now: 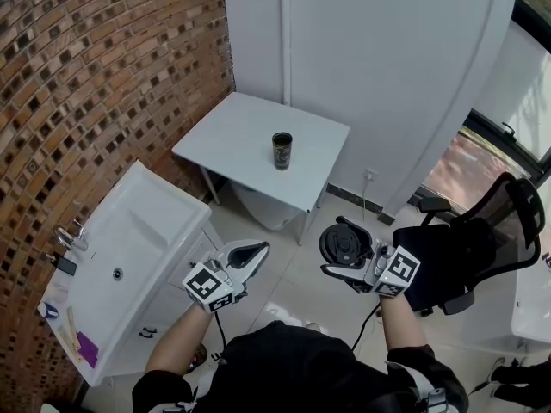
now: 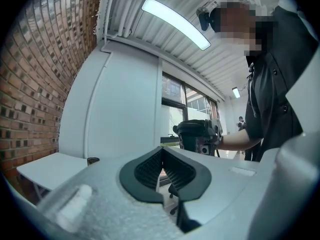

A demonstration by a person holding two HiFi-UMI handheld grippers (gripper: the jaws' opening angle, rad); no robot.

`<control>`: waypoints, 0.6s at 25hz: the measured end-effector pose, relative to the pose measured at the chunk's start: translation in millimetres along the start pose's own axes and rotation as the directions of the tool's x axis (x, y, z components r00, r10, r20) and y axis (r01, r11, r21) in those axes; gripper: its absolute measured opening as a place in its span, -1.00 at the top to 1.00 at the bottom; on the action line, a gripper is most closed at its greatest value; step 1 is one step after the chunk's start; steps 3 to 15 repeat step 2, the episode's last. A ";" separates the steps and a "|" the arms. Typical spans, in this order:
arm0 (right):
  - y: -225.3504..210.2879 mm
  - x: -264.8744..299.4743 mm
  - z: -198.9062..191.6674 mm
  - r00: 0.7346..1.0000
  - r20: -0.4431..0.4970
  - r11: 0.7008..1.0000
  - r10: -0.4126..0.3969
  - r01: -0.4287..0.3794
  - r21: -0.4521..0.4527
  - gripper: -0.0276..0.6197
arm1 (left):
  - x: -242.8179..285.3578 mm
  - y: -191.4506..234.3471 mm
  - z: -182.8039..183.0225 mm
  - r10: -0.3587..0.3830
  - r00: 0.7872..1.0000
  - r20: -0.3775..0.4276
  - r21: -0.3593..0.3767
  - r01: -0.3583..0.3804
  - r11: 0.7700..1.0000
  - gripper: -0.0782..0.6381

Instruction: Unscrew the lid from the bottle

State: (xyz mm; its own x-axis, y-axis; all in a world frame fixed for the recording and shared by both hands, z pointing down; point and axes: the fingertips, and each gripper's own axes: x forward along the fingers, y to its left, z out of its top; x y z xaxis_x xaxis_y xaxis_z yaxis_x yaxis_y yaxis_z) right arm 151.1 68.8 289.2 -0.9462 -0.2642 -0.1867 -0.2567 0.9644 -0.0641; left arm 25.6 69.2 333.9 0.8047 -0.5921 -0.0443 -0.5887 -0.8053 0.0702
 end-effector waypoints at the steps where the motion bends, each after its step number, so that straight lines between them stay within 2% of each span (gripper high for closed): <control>1: -0.9 1.7 -1.2 1.000 -0.003 1.000 0.006 -0.006 -0.004 -0.56 | 2.2 0.8 1.2 0.000 1.000 0.004 0.003 0.000 1.000 0.78; 15: -1.7 3.6 -2.4 1.000 -0.007 1.000 0.013 -0.013 -0.009 -0.57 | 4.3 1.6 2.1 0.000 1.000 0.008 0.006 0.000 1.000 0.78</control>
